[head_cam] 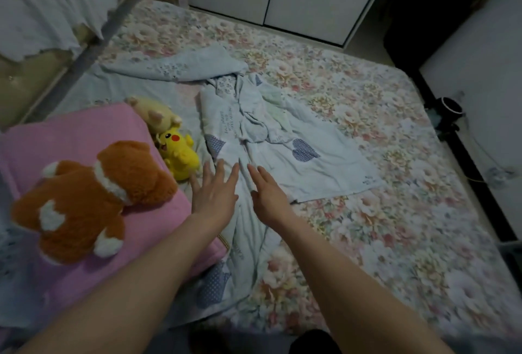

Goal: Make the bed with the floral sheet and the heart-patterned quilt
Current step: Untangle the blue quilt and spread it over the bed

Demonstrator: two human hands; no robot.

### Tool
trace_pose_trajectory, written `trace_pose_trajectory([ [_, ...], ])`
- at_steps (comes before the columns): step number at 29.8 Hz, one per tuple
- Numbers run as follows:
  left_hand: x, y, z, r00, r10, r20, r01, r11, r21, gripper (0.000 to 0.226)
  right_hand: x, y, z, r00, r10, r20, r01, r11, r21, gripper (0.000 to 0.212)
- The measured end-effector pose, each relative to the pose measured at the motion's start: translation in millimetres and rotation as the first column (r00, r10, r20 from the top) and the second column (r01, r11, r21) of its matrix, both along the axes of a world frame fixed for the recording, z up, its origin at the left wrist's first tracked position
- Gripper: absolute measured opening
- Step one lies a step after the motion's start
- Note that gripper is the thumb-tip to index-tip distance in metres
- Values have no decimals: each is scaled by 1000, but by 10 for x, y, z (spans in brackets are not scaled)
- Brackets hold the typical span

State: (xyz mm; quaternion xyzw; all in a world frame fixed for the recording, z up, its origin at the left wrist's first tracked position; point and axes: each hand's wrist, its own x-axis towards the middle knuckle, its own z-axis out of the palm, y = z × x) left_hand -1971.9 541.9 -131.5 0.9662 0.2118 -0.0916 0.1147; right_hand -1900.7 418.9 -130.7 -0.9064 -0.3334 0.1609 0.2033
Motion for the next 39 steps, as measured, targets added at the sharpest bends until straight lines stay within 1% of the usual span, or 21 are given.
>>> trace_pose_trajectory([
  [2, -23, -115, -74, 1000, -14, -23, 14, 1000, -8, 69, 8, -181, -69, 1000, -14, 4, 14, 1000, -27, 64],
  [5, -90, -301, -176, 999, -21, -47, 20, 999, -24, 68, -3, -457, -233, 1000, -6, 26, 8, 999, -50, 56],
  [6, -153, -385, -245, 998, -16, -66, 13, 999, -41, 68, -68, -550, -284, 1000, 7, 9, -7, 998, -70, 54],
  [8, -216, -559, -315, 996, -4, -89, 0, 999, -50, 68, -123, -727, -358, 999, 47, 4, -47, 995, -91, 57],
  [14, -298, -998, -441, 994, 15, -107, -21, 998, -53, 68, -134, -1092, -443, 996, 87, 2, -86, 989, -116, 63],
  [17, -283, -1194, -478, 993, 24, -112, -29, 999, -39, 69, -82, -1258, -488, 995, 102, 15, -100, 990, -98, 64],
  [20, -241, -1476, -519, 991, 54, -125, -60, 997, -39, 69, 18, -1524, -521, 993, 112, -21, -113, 991, -75, 65],
  [21, -240, -1487, -542, 990, 39, -138, -45, 998, -42, 69, 29, -1539, -548, 993, 119, -7, -120, 990, -69, 66],
  [22, -256, -1508, -575, 990, 38, -132, -45, 998, -50, 69, -6, -1569, -570, 994, 102, -28, -104, 992, -76, 66],
  [23, -152, -1783, -583, 985, 99, -138, -104, 994, -29, 69, 170, -1787, -601, 987, 162, -16, -163, 985, -59, 66],
  [24, -143, -1813, -596, 982, 94, -163, -101, 994, -36, 69, 177, -1815, -622, 985, 171, -17, -172, 984, -49, 65],
  [26, -35, -2020, -626, 980, 121, -160, -126, 992, -18, 69, 338, -1988, -696, 982, 190, -10, -190, 981, -42, 63],
  [28, 134, -2334, -710, 968, 188, -167, -192, 981, -8, 71, 545, -2237, -762, 962, 273, -24, -274, 961, -43, 57],
  [30, 237, -2450, -742, 962, 214, -171, -217, 976, 4, 73, 667, -2312, -798, 953, 303, -31, -304, 952, -41, 62],
  [31, 385, -2619, -800, 952, 255, -167, -256, 967, 19, 73, 821, -2426, -839, 940, 339, -40, -340, 939, -46, 66],
  [34, 594, -2788, -879, 942, 284, -176, -292, 956, -15, 70, 1042, -2576, -907, 926, 374, -53, -375, 926, -32, 69],
  [36, 745, -2960, -1061, 914, 337, -225, -357, 933, -54, 69, 1214, -2671, -1110, 892, 440, -106, -448, 891, -73, 72],
  [38, 816, -3008, -1127, 912, 355, -208, -376, 924, -70, 68, 1323, -2691, -1215, 891, 436, -126, -448, 889, -97, 75],
  [39, 860, -3002, -1126, 911, 359, -203, -380, 922, -74, 68, 1371, -2673, -1187, 895, 432, -112, -443, 891, -100, 75],
])
